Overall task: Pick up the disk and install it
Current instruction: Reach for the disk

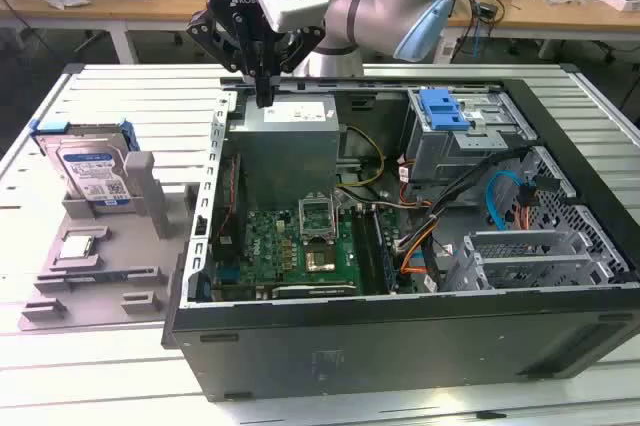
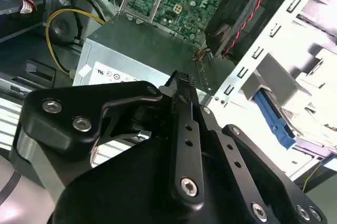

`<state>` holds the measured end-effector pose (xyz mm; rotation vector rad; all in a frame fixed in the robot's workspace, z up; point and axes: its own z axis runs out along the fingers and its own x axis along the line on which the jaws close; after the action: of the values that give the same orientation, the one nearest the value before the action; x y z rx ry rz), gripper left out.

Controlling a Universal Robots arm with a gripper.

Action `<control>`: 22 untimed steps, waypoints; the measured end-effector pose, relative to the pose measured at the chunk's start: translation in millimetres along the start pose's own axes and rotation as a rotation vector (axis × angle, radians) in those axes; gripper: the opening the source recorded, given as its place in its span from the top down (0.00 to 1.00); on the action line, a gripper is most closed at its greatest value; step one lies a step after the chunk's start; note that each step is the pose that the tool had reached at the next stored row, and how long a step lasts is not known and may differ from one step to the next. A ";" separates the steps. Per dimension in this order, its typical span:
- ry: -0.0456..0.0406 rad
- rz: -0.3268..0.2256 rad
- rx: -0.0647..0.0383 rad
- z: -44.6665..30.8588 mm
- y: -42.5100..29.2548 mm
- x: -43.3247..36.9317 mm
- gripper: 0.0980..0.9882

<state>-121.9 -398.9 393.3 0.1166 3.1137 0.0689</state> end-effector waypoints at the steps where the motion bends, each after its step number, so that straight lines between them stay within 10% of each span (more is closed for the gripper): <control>1: 0.0000 0.000 0.000 -0.1 -0.1 1.9 0.99; 22: 0.0000 0.000 0.000 -1.4 -3.9 52.2 0.99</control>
<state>-174.3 -398.9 393.3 0.1166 3.1137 0.0688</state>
